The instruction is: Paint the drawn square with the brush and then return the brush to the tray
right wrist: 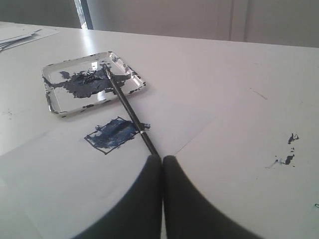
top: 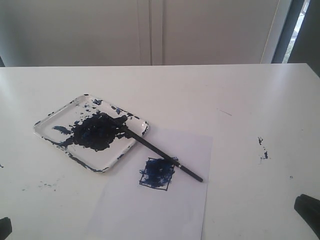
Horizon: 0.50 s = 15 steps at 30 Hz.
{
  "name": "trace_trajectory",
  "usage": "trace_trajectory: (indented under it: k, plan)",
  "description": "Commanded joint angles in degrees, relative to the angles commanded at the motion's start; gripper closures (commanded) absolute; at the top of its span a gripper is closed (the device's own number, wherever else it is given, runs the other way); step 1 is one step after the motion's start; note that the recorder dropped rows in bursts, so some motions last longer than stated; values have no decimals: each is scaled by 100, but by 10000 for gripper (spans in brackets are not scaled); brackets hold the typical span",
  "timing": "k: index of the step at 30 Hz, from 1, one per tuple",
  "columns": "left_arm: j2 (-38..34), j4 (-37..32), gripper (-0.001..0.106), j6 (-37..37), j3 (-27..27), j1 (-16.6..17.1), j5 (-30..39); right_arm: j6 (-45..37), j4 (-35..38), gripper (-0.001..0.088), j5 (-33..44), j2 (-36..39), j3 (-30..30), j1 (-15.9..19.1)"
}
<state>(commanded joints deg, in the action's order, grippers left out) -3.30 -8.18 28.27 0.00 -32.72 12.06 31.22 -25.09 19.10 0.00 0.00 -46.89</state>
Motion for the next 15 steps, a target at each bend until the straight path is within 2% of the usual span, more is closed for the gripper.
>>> trace_trajectory:
  k: [15]
  plan:
    - [0,0,304,0,0,10,2,241,-22,868,10,0,0,0]
